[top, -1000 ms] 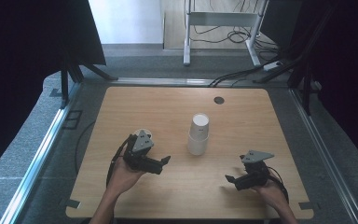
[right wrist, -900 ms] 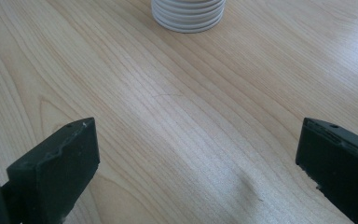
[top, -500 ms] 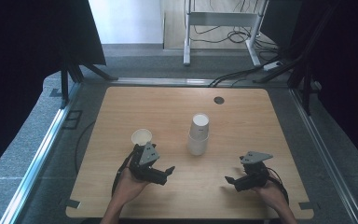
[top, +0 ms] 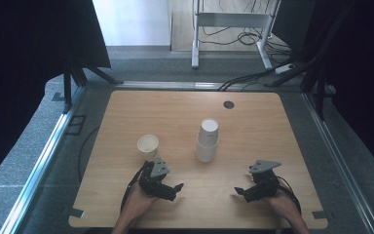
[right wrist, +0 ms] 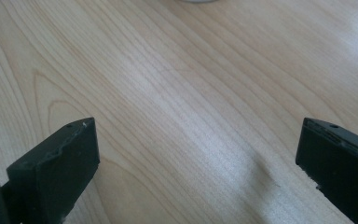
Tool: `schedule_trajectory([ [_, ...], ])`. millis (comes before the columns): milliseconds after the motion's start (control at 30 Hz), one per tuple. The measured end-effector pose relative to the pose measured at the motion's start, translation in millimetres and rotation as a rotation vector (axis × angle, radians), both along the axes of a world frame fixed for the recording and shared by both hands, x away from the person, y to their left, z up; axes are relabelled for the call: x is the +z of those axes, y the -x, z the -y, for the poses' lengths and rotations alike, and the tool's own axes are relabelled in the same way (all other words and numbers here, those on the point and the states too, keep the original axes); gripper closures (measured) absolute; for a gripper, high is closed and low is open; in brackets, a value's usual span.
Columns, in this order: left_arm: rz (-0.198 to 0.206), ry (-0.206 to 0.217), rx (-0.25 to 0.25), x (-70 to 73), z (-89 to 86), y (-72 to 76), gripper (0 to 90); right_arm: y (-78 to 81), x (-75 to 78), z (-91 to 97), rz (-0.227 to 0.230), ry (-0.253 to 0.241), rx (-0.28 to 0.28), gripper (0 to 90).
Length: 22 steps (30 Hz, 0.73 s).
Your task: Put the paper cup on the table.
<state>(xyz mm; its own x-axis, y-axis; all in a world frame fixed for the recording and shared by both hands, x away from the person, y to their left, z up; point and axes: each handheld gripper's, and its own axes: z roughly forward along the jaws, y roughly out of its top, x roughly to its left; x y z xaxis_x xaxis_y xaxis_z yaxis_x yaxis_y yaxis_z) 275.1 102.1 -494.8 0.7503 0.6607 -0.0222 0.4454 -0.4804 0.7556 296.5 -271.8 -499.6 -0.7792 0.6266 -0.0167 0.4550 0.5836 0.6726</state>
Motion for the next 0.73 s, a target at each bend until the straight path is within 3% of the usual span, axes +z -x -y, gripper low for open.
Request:
schedule_trajectory([
  [400,-0.095,-0.053,-0.020,-19.0,7.3,2.9,0.0,0.8,-9.8,-5.0,-0.031,0.043,0.019,0.0],
  [733,-0.122,-0.071,-0.018,-24.1,9.5,2.6,0.0,1.1,-12.4,-5.3,-0.040,0.047,0.023,0.0],
])
